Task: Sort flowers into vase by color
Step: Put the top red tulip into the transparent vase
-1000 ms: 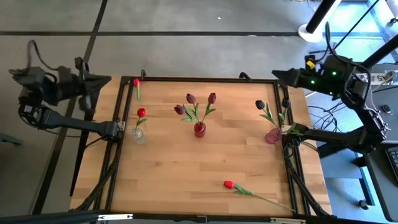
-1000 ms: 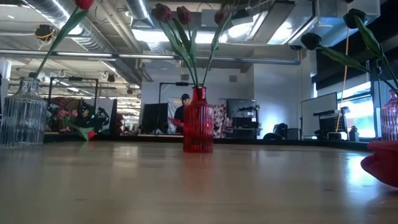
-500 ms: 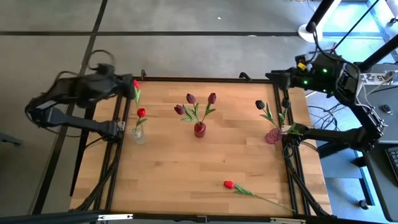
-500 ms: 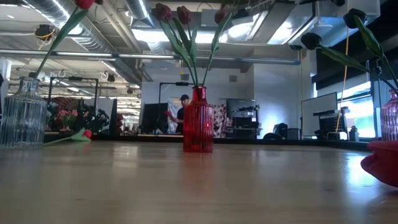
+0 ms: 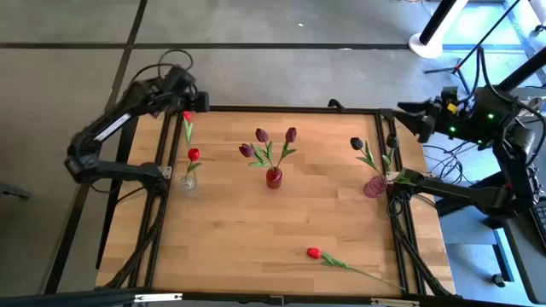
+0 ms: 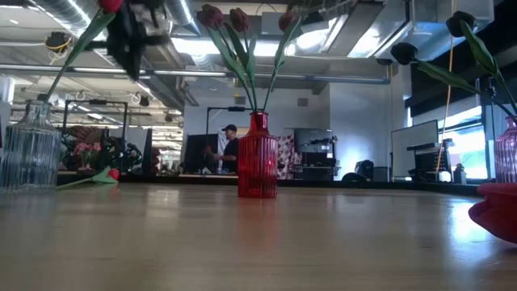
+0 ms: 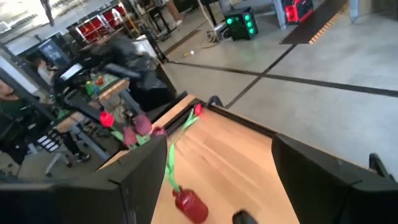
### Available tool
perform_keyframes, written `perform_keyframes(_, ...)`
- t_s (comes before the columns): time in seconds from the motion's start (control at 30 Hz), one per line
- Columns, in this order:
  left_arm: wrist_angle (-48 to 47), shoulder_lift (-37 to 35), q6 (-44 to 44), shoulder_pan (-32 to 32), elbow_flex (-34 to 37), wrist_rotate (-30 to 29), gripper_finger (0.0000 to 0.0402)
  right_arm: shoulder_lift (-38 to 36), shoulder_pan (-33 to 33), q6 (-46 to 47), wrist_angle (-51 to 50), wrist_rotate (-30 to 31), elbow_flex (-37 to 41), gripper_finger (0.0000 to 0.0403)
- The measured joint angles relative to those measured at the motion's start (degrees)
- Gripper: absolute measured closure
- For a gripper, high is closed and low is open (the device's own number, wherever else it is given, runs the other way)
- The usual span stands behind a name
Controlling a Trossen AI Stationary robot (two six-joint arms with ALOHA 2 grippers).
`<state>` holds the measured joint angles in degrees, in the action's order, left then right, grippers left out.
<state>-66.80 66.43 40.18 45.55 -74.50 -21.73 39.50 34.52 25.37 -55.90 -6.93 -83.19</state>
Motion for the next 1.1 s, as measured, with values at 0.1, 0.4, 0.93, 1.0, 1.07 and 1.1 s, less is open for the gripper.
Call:
perform_keyframes(0.1, -1.93, 4.34, 0.10, 4.31, 1.51, 4.26, 0.0365, -1.05, 0.00, -0.07, -2.53, -1.29, -0.01, 0.0114)
perform_keyframes(0.4, -2.24, 12.50, 3.54, 5.96, 8.53, 11.89, 0.0273, -0.69, 0.00, -1.35, -6.66, -4.73, 0.01, 0.0114)
perform_keyframes(0.93, 14.05, 24.94, 15.32, 13.93, 20.94, 3.87, 0.0239, -0.28, 0.00, -4.62, -6.87, -1.66, 0.03, 0.0114)
perform_keyframes(1.0, 13.97, 27.48, 17.33, 13.91, 21.01, 2.14, 0.0239, -0.31, 0.00, -4.67, -7.16, -1.61, 0.03, 0.0114)
perform_keyframes(1.07, 14.13, 29.67, 18.86, 13.91, 20.96, 0.81, 0.0239, -0.25, 0.00, -4.67, -7.66, -1.63, 0.03, 0.0114)
perform_keyframes(1.1, 14.09, 30.60, 20.12, 13.60, 20.81, -0.33, 0.0239, -0.25, 0.00, -4.67, -7.71, -1.63, 0.03, 0.0114)
